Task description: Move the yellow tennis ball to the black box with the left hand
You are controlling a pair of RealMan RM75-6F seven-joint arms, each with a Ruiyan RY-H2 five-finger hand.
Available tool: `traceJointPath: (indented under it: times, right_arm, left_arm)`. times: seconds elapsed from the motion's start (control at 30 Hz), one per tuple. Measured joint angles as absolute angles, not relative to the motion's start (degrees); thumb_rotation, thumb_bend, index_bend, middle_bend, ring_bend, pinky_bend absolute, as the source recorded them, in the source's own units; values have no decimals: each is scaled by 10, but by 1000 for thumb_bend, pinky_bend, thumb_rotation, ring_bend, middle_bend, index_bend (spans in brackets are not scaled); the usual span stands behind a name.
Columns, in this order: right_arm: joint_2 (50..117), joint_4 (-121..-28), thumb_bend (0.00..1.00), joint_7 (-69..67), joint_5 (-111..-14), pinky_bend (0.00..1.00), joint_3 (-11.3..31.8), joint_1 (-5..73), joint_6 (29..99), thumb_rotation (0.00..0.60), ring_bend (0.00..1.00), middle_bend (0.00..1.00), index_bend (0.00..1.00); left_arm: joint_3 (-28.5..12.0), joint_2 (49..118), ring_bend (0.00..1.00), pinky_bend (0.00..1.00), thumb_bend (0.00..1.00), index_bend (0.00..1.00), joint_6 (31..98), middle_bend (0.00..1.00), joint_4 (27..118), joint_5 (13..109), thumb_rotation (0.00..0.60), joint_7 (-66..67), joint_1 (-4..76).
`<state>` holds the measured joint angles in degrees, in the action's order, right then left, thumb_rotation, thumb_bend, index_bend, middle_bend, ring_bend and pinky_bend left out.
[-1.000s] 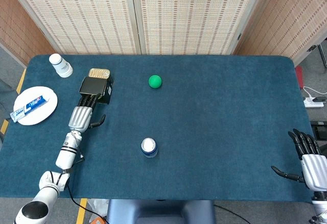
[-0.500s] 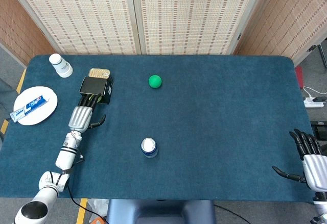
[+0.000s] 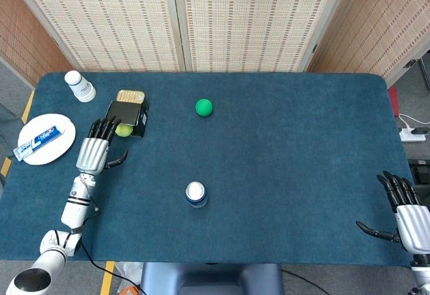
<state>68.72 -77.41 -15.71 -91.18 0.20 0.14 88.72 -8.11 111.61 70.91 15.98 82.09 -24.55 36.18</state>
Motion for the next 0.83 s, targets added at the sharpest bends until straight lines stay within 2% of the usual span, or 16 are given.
traceJointPath:
  times: [0.03, 0.07, 0.17, 0.3, 0.33, 0.43, 0.47, 0.53, 0.6, 0.67, 0.83]
  right_arm:
    - [687, -773, 0, -158, -915, 0, 0, 1, 889, 501, 0, 0, 0]
    - [687, -772, 0, -158, -918, 0, -1, 0, 892, 500, 0, 0, 0]
    - [688, -767, 0, -159, -931, 0, -7, -3, 903, 500, 0, 0, 0]
    - [690, -756, 0, -168, -939, 0, -13, -9, 915, 500, 0, 0, 0]
    - [691, -755, 0, -170, -939, 0, -13, -10, 917, 500, 0, 0, 0]
    - [693, -750, 0, -173, -940, 0, -14, -13, 922, 499, 0, 0, 0]
    - [694, -750, 0, -172, -940, 0, -14, -13, 922, 499, 0, 0, 0]
    - [695, -750, 0, -165, -942, 0, -15, -12, 921, 499, 0, 0, 0]
    - [697, -752, 0, -154, -945, 0, -16, -10, 917, 500, 0, 0, 0]
    - [699, -754, 0, -144, -949, 0, -19, -8, 914, 499, 0, 0, 0]
    - [700, -758, 0, -136, -955, 0, -24, -8, 914, 500, 0, 0, 0]
  left_arm:
    - [-82, 1114, 0, 0, 351, 28, 720, 0, 163, 820, 220, -238, 355]
    - [-83, 1112, 0, 0, 353, 34, 734, 0, 168, 819, 247, -229, 347]
    - [-83, 1096, 0, 2, 357, 92, 802, 0, 206, 815, 251, -185, 307]
    - [-60, 1042, 11, 55, 357, 222, 873, 31, 328, 823, 249, -133, 231]
    - [-52, 1028, 53, 110, 358, 271, 883, 86, 360, 827, 251, -125, 213]
    - [-26, 999, 264, 391, 358, 402, 938, 291, 452, 844, 284, -115, 151]
    - [-21, 995, 289, 419, 358, 413, 963, 316, 470, 847, 292, -118, 133]
    - [-10, 992, 301, 395, 358, 417, 1027, 334, 492, 851, 299, -135, 96]
    - [-4, 993, 301, 361, 357, 416, 1082, 329, 485, 850, 302, -164, 61]
    - [0, 995, 301, 351, 358, 416, 1110, 322, 457, 848, 301, -195, 35]
    - [2, 1010, 301, 329, 358, 414, 1112, 328, 306, 844, 302, -292, -27]
